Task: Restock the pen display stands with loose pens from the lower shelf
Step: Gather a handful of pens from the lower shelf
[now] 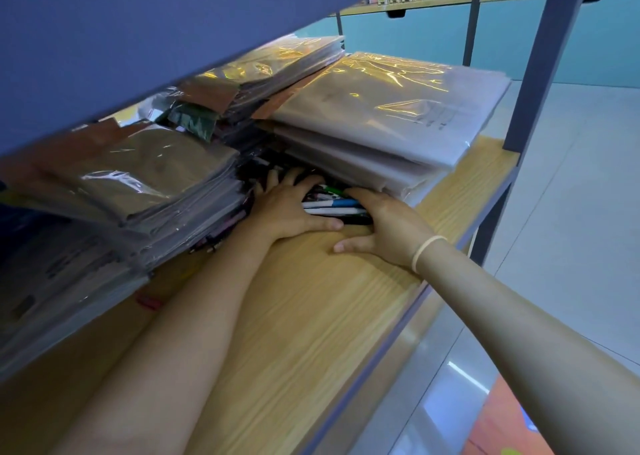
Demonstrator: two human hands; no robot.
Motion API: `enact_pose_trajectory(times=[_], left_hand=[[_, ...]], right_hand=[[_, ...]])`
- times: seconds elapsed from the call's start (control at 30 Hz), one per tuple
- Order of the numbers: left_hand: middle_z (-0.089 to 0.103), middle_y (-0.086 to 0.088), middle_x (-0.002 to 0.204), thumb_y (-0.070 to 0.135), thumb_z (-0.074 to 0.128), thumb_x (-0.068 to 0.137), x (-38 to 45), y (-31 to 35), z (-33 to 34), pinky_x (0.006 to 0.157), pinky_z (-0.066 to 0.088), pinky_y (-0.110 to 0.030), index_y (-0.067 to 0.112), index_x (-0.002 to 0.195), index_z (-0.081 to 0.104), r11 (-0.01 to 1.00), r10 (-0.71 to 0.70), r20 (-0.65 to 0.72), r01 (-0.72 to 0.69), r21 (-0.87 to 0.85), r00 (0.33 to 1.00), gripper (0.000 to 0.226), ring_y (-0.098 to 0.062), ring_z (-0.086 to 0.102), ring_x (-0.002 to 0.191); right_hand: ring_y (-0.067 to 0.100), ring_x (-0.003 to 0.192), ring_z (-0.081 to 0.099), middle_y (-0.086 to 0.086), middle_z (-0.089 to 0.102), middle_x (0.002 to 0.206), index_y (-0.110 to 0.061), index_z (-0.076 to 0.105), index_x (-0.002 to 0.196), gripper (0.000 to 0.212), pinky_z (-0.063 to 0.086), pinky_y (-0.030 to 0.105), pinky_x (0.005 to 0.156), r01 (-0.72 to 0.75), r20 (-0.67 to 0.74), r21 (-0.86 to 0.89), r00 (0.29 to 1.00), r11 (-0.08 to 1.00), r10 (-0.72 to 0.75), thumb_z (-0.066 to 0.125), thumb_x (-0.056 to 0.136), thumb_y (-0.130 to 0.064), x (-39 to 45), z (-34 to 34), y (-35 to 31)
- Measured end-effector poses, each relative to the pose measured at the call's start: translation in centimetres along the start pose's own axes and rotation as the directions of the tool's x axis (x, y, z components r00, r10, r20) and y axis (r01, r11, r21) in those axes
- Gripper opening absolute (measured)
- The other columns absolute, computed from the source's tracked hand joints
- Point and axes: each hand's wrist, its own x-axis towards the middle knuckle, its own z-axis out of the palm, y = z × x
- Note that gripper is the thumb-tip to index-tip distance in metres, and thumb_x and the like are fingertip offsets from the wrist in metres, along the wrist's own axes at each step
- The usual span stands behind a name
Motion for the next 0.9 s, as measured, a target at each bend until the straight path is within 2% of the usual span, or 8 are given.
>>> enact_pose_trajectory(times=[0.1,0.17,0.27,0.4,0.53,0.63,0.8,0.9], left_hand=[[0.024,0.004,0.162,0.098,0.052,0.053,-0.5,0.2,0.2,0.119,0.008,-0.059,0.04,0.147,0.037,1.0,0.005,-0.027,-0.005,0.012,1.0,0.112,-0.026,0.009,0.15],[0.038,0.0,0.152,0.102,0.036,0.045,-1.4,0.2,0.1,0.119,0.01,-0.055,0.035,0.138,0.045,0.999,0.03,-0.05,-0.028,0.039,0.998,0.115,-0.024,0.025,0.144],[0.051,-0.002,0.125,0.101,0.028,0.05,-3.2,0.1,0.5,0.118,0.012,-0.048,0.027,0.123,0.053,0.991,0.11,-0.094,-0.102,0.083,0.989,0.107,-0.025,0.046,0.124],[0.049,-0.001,0.109,0.098,0.026,0.059,-6.1,0.7,1.0,0.094,0.031,-0.036,0.027,0.119,0.055,0.99,0.131,-0.134,-0.121,0.079,0.982,0.098,-0.026,0.05,0.107],[0.057,0.002,0.109,0.092,0.047,0.067,-7.8,1.9,0.3,0.091,0.039,-0.034,0.033,0.116,0.059,0.993,0.109,-0.096,-0.104,0.054,0.989,0.078,-0.024,0.055,0.105],[0.058,0.011,0.105,0.084,0.064,0.065,-8.9,2.4,-0.1,0.083,0.048,-0.035,0.036,0.115,0.062,0.989,0.08,-0.091,-0.091,-0.116,0.993,0.069,-0.017,0.059,0.098],[0.058,0.013,0.114,0.072,0.078,0.063,-9.3,2.6,-0.6,0.084,0.05,-0.035,0.034,0.114,0.064,0.973,0.028,-0.02,-0.032,-0.229,0.999,0.066,-0.013,0.057,0.099],[0.057,0.012,0.099,0.068,0.082,0.063,-9.1,2.9,-0.8,0.065,0.043,-0.031,0.032,0.095,0.061,0.959,0.014,0.028,-0.006,-0.284,0.999,0.053,-0.011,0.055,0.084]], right_hand=[[0.023,0.127,0.048,0.008,0.055,0.139,-0.019,0.044,0.146,0.085,0.034,0.023,0.1,0.007,-0.011,-0.016,1.0,1.0,-0.007,0.08,0.075,-0.051,-0.4,-0.2,-0.3],[0.023,0.125,0.049,0.008,0.057,0.136,-0.016,0.048,0.143,0.078,0.033,0.022,0.098,0.029,-0.008,-0.026,1.0,0.999,-0.029,0.078,0.079,-0.047,-0.8,-0.4,-0.6],[0.024,0.125,0.048,0.009,0.059,0.132,-0.014,0.052,0.14,0.074,0.033,0.024,0.099,0.037,0.0,-0.044,0.999,0.998,-0.037,0.078,0.079,-0.047,-1.7,-0.5,-0.8],[0.027,0.117,0.049,0.009,0.061,0.119,-0.012,0.058,0.133,0.075,0.033,0.024,0.095,0.054,-0.002,-0.078,0.999,0.995,-0.054,0.079,0.073,-0.053,-3.3,-0.4,-0.7],[0.029,0.112,0.052,0.013,0.06,0.117,-0.008,0.059,0.132,0.081,0.034,0.026,0.096,0.075,-0.008,-0.062,0.997,0.995,-0.076,0.082,0.068,-0.053,-4.8,-0.5,-0.6],[0.029,0.116,0.052,0.012,0.061,0.122,-0.01,0.057,0.135,0.079,0.037,0.035,0.102,0.056,-0.031,-0.066,0.998,0.996,-0.058,0.079,0.072,-0.052,-6.0,-1.0,-0.2],[0.03,0.115,0.052,0.011,0.063,0.117,-0.008,0.064,0.126,0.036,0.034,0.026,0.099,-0.018,-0.145,0.003,0.989,1.0,0.018,0.069,0.091,-0.017,-7.1,-1.5,0.6],[0.029,0.114,0.051,0.013,0.063,0.114,-0.007,0.067,0.12,0.027,0.03,0.021,0.094,-0.038,-0.176,-0.007,0.984,0.999,0.036,0.063,0.094,-0.009,-7.0,-1.3,0.7]])
